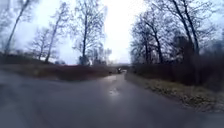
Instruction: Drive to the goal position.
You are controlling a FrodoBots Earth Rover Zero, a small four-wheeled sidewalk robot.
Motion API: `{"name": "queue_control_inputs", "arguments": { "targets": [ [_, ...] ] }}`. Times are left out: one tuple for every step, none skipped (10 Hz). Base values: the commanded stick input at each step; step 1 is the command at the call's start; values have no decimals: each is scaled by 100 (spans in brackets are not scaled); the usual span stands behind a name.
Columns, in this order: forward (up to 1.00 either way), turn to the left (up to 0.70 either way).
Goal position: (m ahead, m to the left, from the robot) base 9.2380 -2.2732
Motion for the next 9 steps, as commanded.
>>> {"name": "queue_control_inputs", "arguments": {
  "targets": [
    [70,14],
    [70,14],
    [70,8],
    [70,0],
    [70,0],
    [70,0],
    [70,0],
    [70,0],
    [70,0]
  ]
}}
